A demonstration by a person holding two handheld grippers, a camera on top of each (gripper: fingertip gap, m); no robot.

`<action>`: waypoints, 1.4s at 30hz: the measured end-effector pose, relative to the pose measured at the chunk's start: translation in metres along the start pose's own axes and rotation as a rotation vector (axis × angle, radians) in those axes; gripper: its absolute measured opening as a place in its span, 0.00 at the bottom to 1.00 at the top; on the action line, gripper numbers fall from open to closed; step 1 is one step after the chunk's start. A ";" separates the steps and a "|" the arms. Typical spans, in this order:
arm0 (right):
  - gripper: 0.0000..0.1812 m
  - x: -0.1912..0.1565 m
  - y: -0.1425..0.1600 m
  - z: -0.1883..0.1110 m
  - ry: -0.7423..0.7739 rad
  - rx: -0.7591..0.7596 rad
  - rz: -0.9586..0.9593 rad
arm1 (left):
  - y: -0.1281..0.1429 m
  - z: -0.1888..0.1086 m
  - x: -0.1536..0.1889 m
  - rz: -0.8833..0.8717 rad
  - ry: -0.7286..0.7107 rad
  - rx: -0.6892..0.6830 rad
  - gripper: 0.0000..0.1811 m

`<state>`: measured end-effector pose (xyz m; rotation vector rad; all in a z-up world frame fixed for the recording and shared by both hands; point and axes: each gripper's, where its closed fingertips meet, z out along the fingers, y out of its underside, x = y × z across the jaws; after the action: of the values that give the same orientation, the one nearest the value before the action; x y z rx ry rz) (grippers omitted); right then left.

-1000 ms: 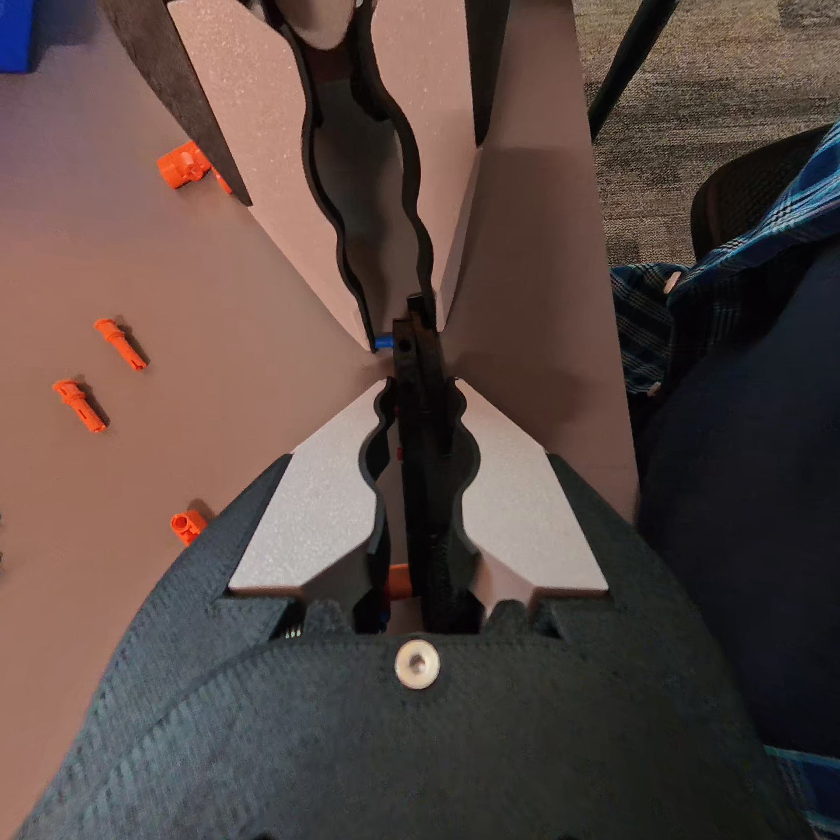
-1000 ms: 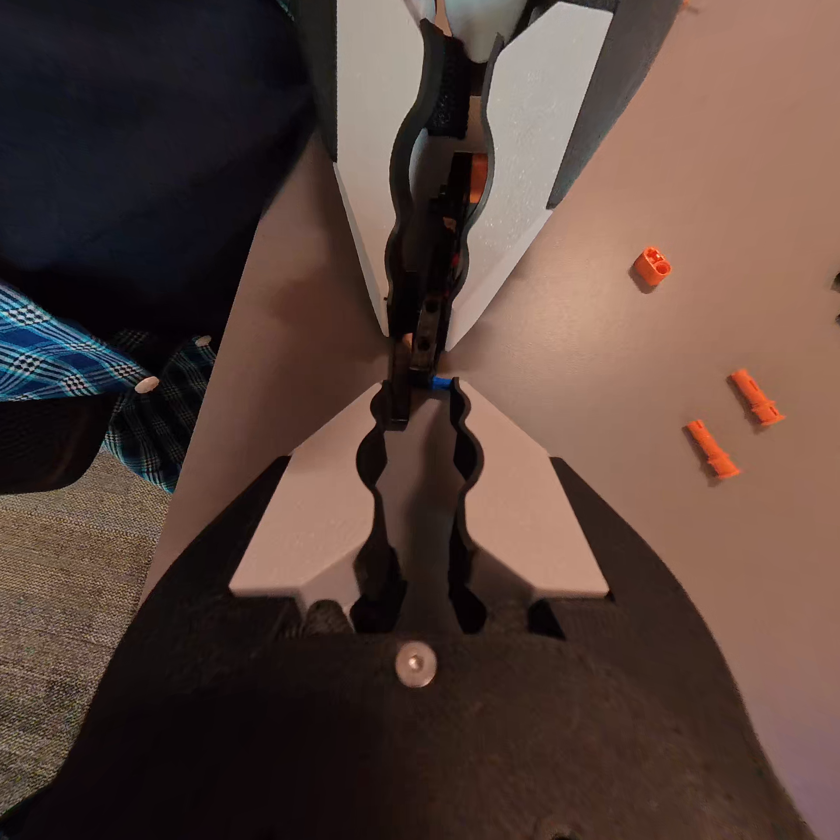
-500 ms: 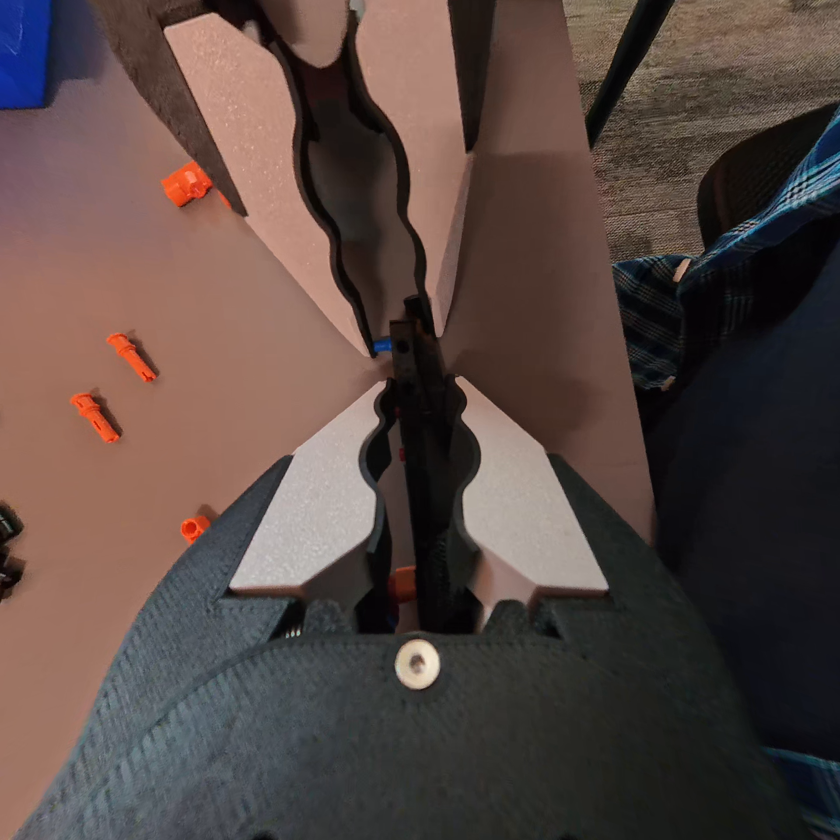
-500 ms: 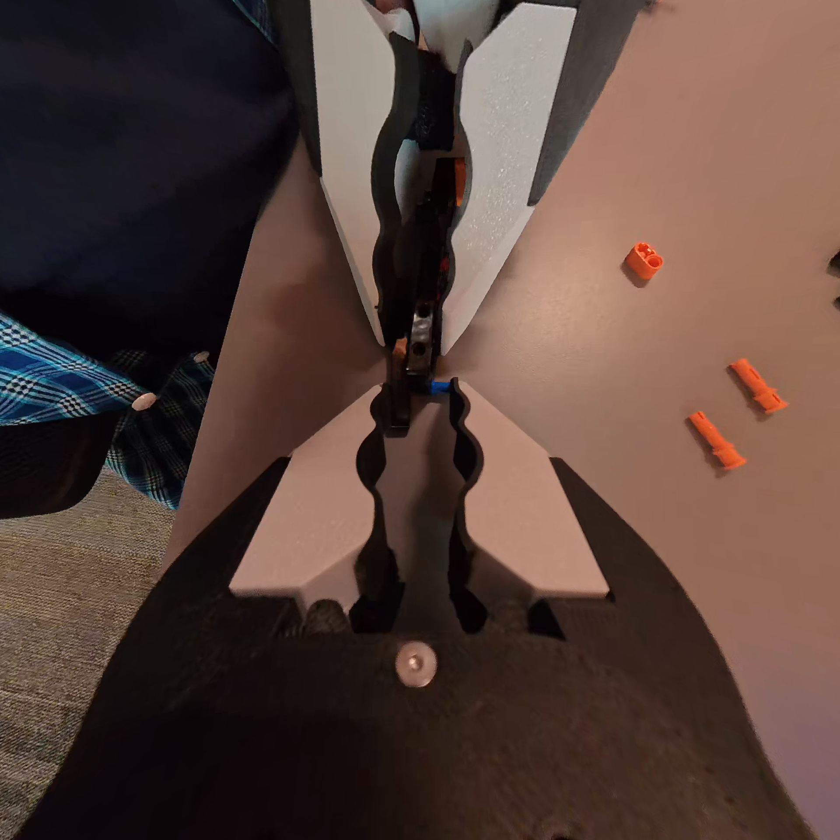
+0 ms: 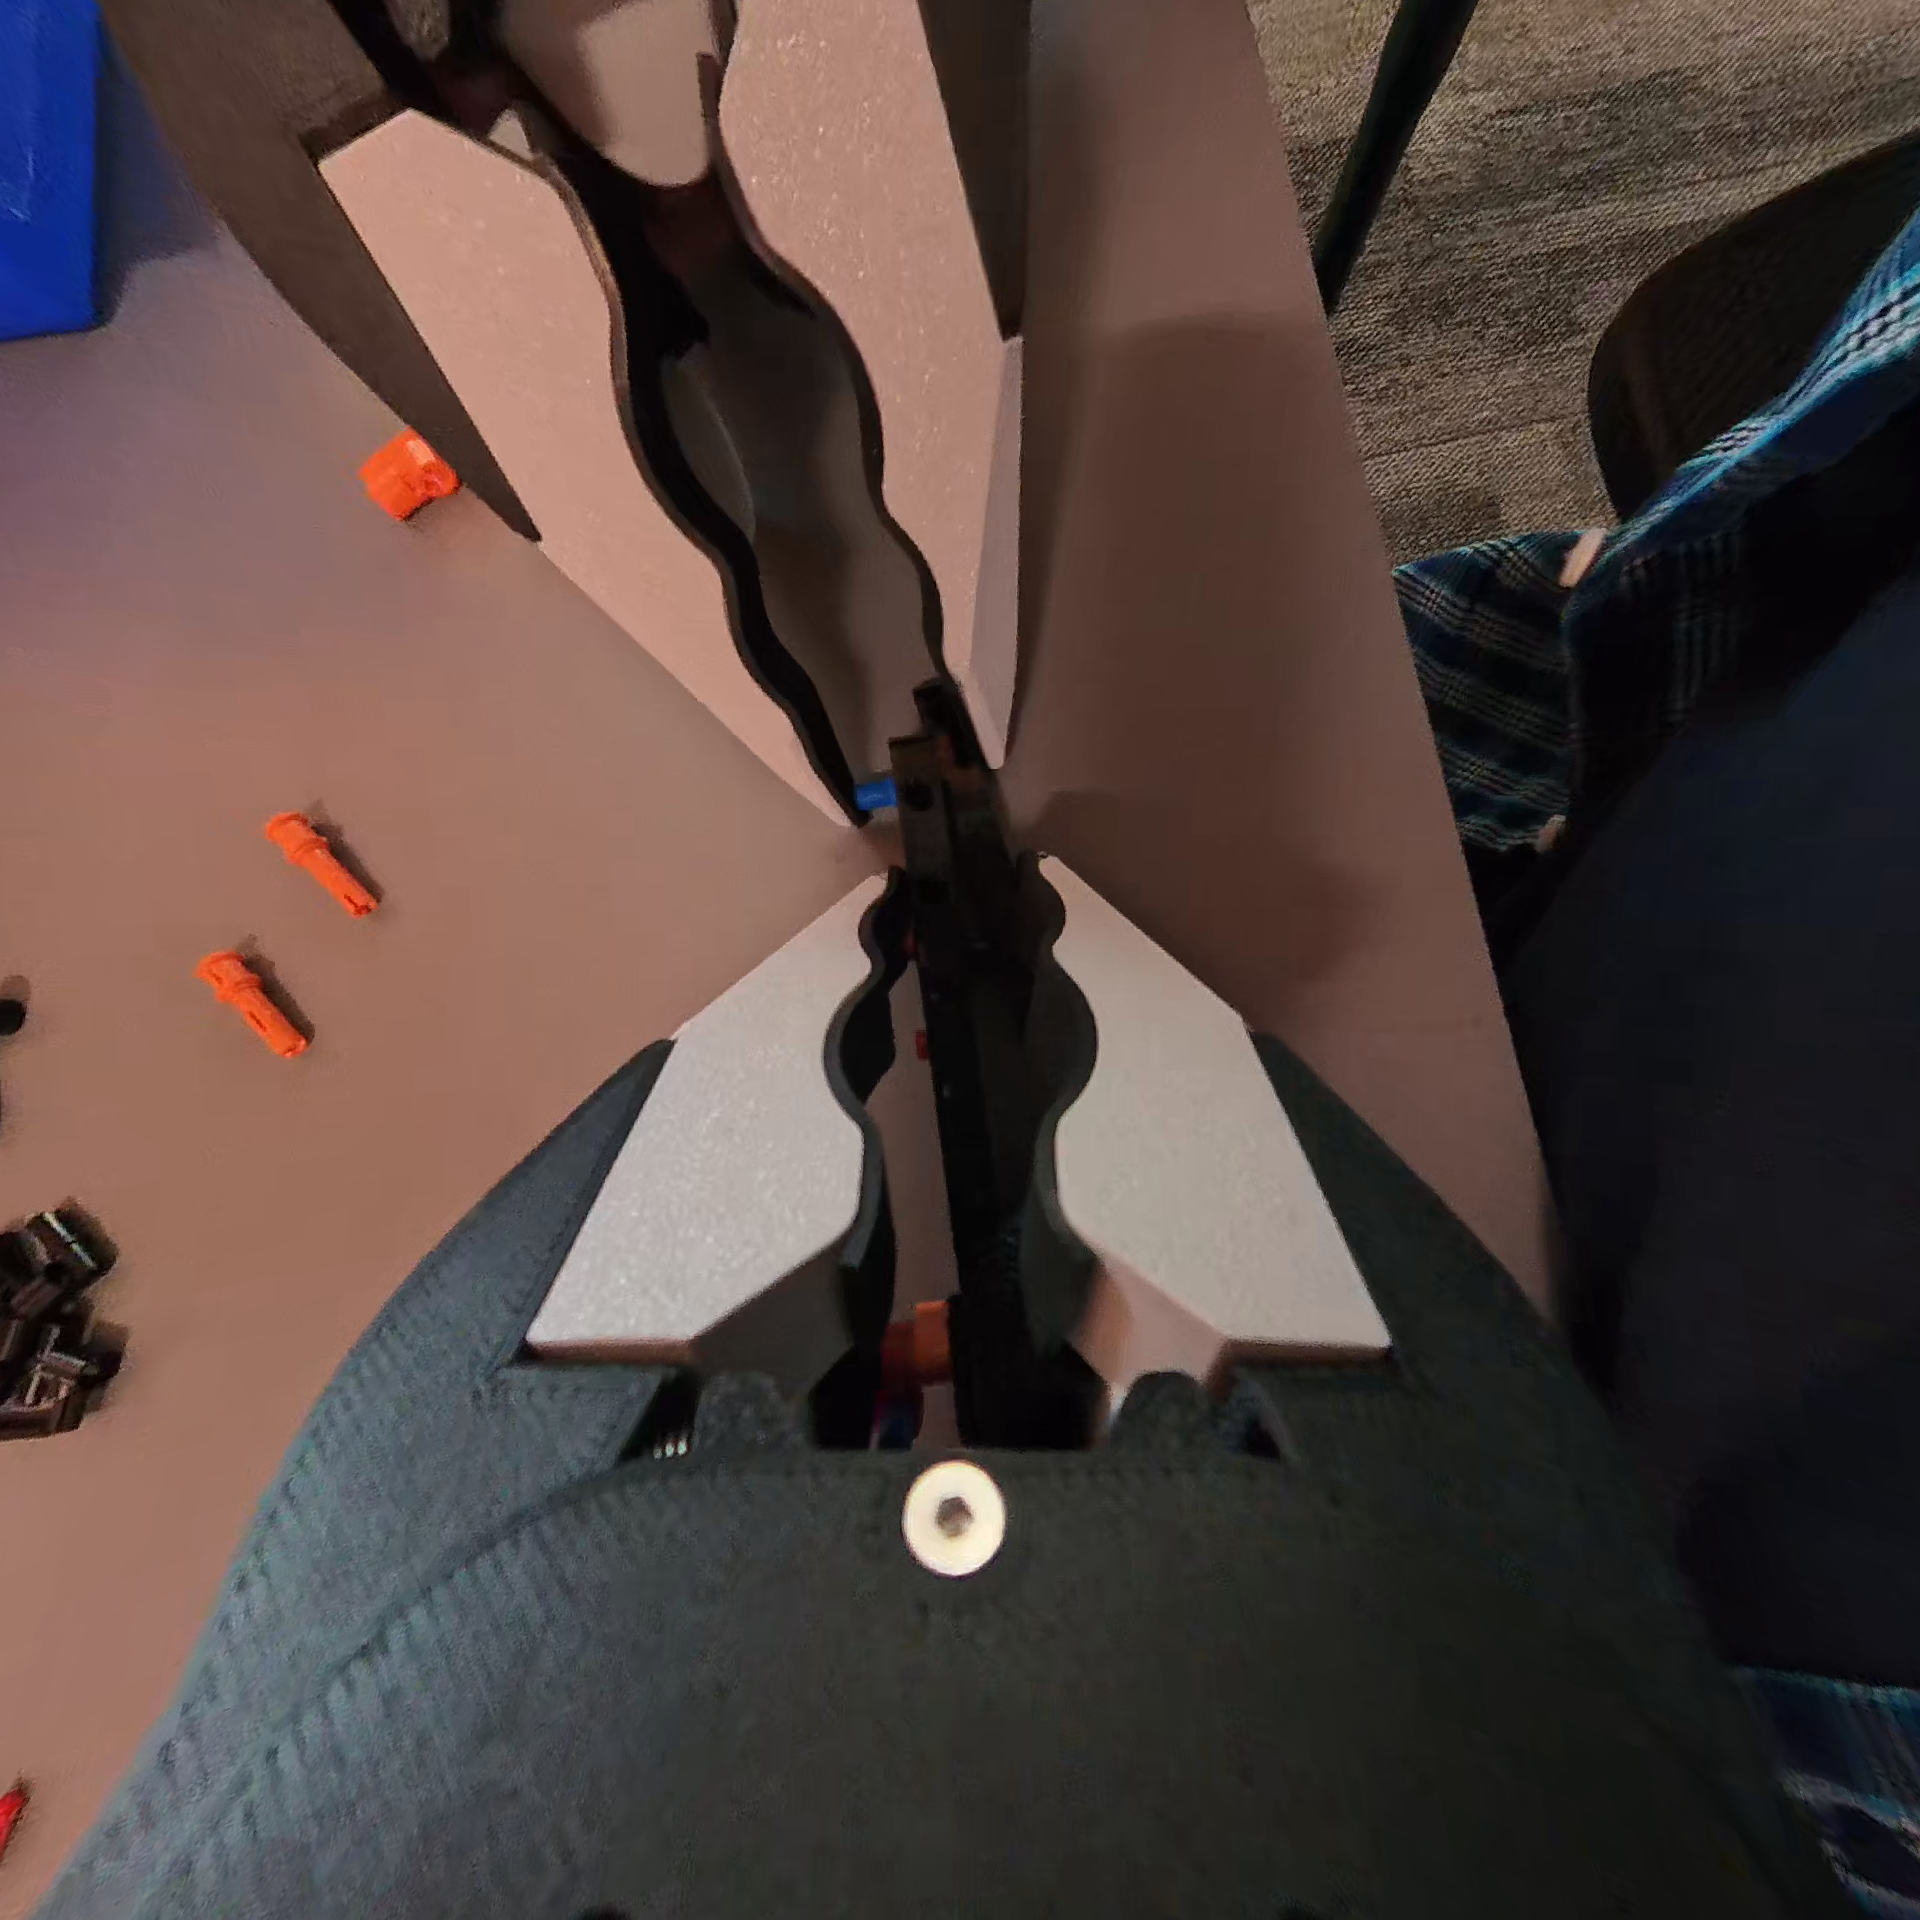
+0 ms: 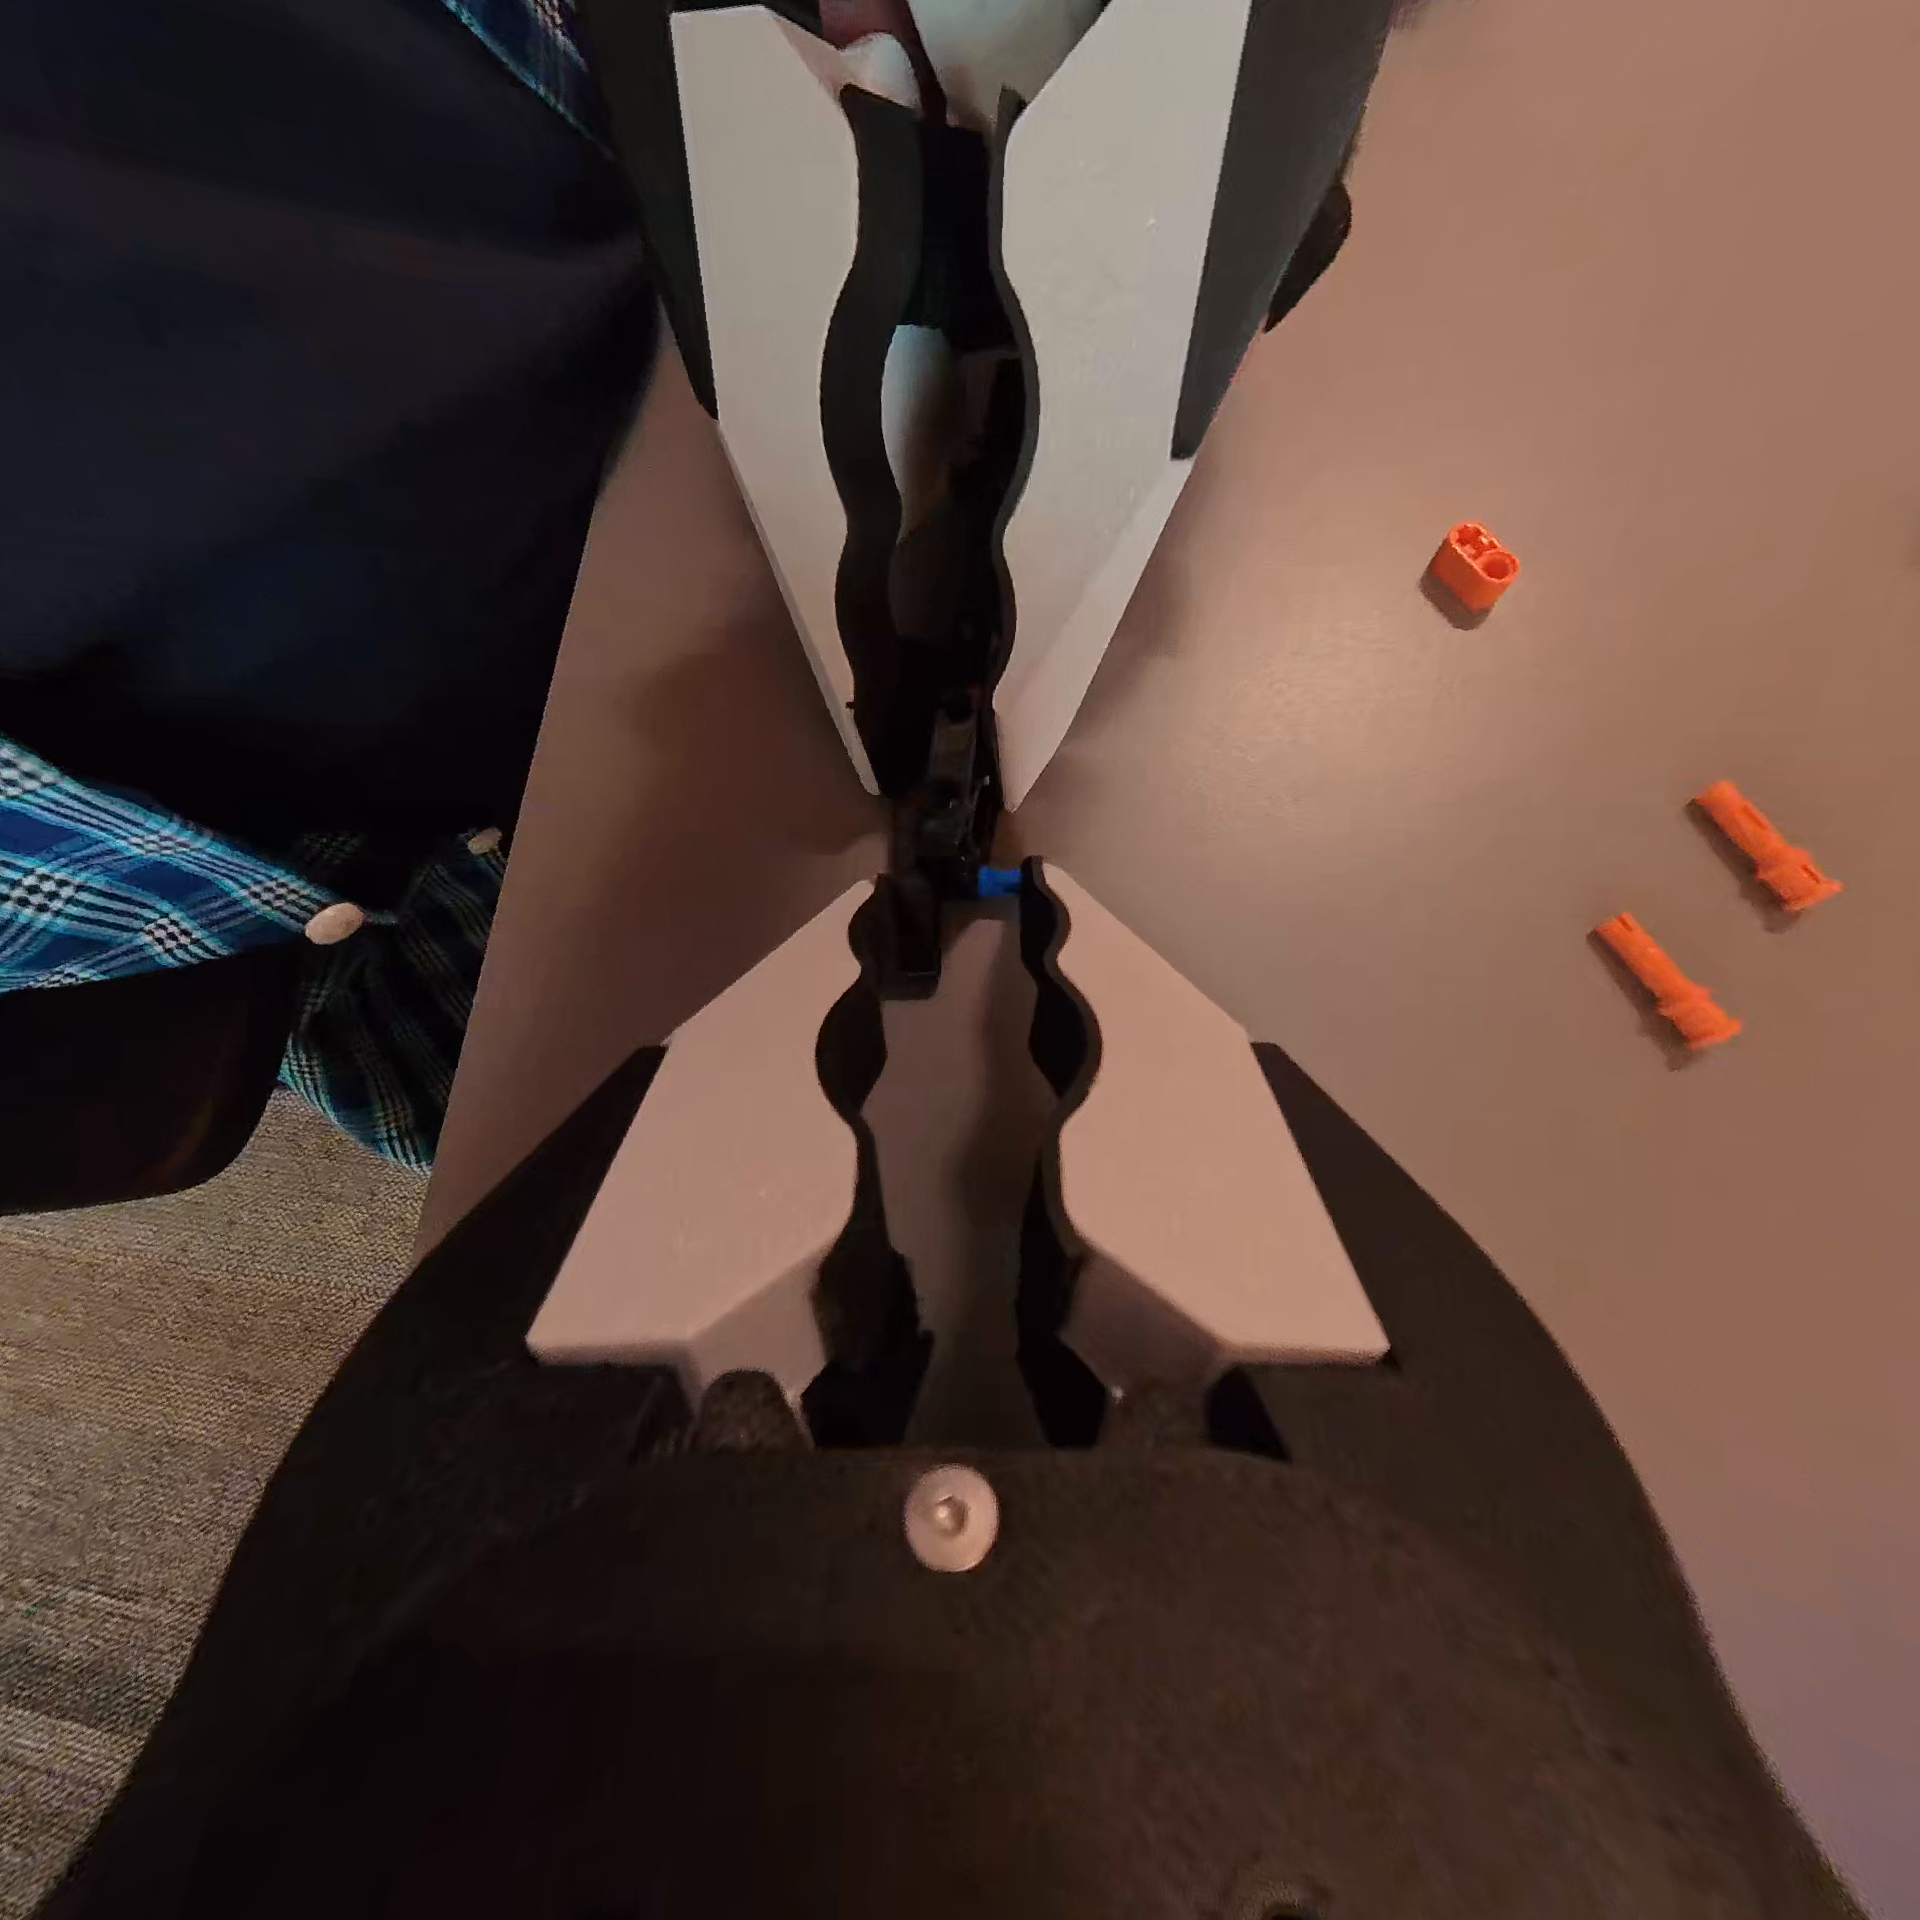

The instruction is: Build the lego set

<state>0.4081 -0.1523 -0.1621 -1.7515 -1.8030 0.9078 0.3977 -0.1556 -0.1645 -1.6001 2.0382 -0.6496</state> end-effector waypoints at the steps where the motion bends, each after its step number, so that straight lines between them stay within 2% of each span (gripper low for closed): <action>1: 0.12 0.000 0.000 0.000 0.004 0.002 0.001 | 0.000 0.000 0.000 0.005 -0.005 0.005 0.12; 6: 0.12 0.003 -0.001 0.001 0.026 0.005 -0.001 | 0.011 -0.012 -0.005 -0.094 -0.038 -0.037 0.21; 10: 0.12 0.003 -0.002 0.001 0.026 0.005 -0.004 | 0.021 -0.016 -0.002 -0.154 -0.041 -0.048 0.23; 16: 0.15 0.008 -0.006 0.003 0.086 -0.010 -0.003 | 0.019 -0.015 0.002 -0.135 -0.024 -0.041 0.15; 19: 0.14 0.009 -0.008 0.005 0.116 -0.035 -0.042 | 0.019 -0.016 0.002 -0.133 -0.029 -0.045 0.15; 25: 0.13 0.002 -0.027 0.008 0.087 -0.005 -0.116 | 0.019 -0.016 0.001 -0.143 -0.013 -0.039 0.15; 32: 0.11 0.005 -0.024 0.022 0.071 -0.043 -0.112 | 0.019 -0.016 0.001 -0.135 -0.017 -0.045 0.15; 42: 0.10 0.004 -0.025 0.023 0.047 -0.006 -0.059 | 0.019 -0.016 0.002 -0.143 0.003 -0.033 0.13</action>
<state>0.3741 -0.1502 -0.1602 -1.7000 -1.8191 0.8312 0.3726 -0.1520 -0.1639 -1.7771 1.9591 -0.6730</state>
